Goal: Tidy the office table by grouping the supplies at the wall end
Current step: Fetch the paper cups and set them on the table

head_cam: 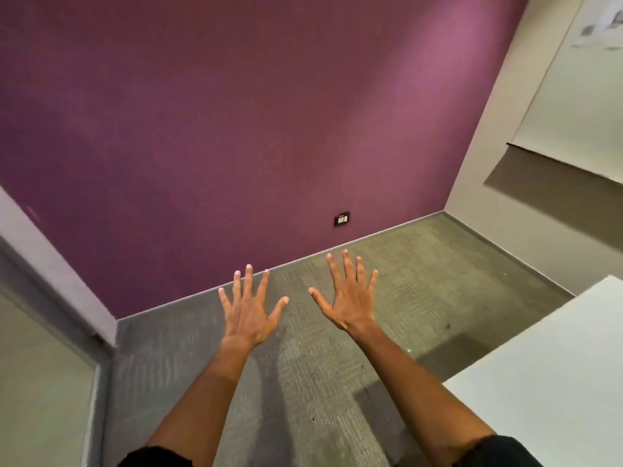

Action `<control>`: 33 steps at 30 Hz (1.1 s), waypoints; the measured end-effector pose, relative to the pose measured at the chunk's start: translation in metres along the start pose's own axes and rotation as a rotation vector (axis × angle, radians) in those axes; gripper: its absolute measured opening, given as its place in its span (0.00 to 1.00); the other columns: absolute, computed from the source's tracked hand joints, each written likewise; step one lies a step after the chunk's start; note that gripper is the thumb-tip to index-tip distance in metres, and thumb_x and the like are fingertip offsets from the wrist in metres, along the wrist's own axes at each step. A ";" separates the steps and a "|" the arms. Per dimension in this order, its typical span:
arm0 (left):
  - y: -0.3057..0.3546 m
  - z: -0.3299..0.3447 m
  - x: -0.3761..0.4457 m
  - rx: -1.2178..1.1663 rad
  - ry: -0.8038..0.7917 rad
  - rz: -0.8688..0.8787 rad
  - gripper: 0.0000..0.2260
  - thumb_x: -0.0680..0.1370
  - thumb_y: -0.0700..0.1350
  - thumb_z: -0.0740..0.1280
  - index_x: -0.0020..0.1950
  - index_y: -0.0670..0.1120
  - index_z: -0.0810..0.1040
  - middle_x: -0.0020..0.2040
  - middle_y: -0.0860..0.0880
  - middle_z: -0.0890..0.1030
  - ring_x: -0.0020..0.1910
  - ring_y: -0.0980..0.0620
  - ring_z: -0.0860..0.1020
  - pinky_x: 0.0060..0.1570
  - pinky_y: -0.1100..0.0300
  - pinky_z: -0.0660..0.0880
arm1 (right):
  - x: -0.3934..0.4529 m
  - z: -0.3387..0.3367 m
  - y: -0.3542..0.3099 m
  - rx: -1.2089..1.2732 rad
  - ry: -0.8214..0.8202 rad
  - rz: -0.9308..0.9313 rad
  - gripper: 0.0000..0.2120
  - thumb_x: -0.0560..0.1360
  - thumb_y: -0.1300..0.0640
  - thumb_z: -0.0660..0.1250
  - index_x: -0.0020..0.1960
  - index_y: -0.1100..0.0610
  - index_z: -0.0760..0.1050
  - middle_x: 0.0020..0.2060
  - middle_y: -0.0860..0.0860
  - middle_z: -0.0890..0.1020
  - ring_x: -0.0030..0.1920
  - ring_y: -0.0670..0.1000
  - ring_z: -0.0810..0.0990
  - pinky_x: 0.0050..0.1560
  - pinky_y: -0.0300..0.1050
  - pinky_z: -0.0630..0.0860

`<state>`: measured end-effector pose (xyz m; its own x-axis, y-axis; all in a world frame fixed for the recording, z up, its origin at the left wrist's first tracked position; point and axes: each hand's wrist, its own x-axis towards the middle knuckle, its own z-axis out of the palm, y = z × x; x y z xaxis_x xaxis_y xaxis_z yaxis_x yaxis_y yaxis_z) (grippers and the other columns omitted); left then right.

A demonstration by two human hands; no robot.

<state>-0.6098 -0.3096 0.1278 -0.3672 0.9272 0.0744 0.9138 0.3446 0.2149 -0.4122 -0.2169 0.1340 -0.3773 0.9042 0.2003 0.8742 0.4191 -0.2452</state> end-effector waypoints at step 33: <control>0.461 0.187 0.592 0.016 -0.256 0.919 0.40 0.70 0.74 0.40 0.78 0.57 0.41 0.79 0.46 0.39 0.77 0.43 0.38 0.71 0.33 0.40 | 0.399 0.033 0.448 -0.186 0.109 0.886 0.40 0.71 0.24 0.44 0.77 0.42 0.43 0.78 0.52 0.44 0.78 0.60 0.45 0.71 0.70 0.43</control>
<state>-0.3738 0.4258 0.0892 0.5432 0.8395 -0.0083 0.8288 -0.5347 0.1650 -0.1811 0.3340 0.0723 0.4783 0.8722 0.1029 0.8693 -0.4535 -0.1968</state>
